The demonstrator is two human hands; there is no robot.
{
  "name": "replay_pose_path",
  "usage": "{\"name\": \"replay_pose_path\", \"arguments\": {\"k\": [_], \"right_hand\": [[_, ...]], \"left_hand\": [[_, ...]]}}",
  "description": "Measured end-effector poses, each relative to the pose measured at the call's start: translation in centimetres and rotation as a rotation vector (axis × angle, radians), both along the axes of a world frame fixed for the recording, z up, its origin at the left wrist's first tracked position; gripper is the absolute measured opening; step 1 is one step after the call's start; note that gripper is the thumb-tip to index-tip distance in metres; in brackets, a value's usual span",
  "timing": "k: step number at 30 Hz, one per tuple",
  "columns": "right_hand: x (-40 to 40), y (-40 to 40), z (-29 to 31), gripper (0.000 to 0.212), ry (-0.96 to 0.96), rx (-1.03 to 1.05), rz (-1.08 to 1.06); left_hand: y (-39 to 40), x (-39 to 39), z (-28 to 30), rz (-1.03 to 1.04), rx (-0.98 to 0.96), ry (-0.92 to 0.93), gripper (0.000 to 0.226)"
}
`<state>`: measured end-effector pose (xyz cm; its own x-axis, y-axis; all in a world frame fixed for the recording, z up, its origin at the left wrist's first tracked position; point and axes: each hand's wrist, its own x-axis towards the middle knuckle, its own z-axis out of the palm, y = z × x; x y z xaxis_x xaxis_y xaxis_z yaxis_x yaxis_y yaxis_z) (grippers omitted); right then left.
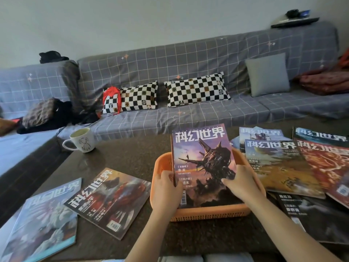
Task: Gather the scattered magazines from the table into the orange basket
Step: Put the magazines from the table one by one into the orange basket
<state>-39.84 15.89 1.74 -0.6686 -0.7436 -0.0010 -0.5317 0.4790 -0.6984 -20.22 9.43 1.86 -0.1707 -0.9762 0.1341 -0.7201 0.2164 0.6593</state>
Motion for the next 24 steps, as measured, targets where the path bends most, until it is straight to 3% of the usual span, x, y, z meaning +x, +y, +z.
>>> {"name": "replay_pose_path", "arguments": {"k": [3,6,12,17,24], "right_hand": [[-0.33,-0.07,0.14,0.049,-0.216,0.017,0.024],[-0.49,-0.45,0.3,0.042,-0.381,0.041,0.039],[-0.55,-0.61,0.03,0.046,-0.316,0.079,0.035],[-0.74,-0.5,0.11,0.048,-0.448,0.043,0.063],[-0.89,-0.27,0.34,0.047,-0.454,0.057,0.113]], "left_hand": [[-0.01,-0.22,0.28,-0.088,0.043,0.002,0.014],[-0.21,-0.17,0.35,-0.141,0.102,0.025,0.015],[-0.58,0.02,0.4,-0.115,0.14,0.052,0.021],[-0.64,-0.44,0.15,-0.126,0.186,0.035,0.02],[-0.53,-0.13,0.75,-0.183,0.191,0.028,0.01]]}}
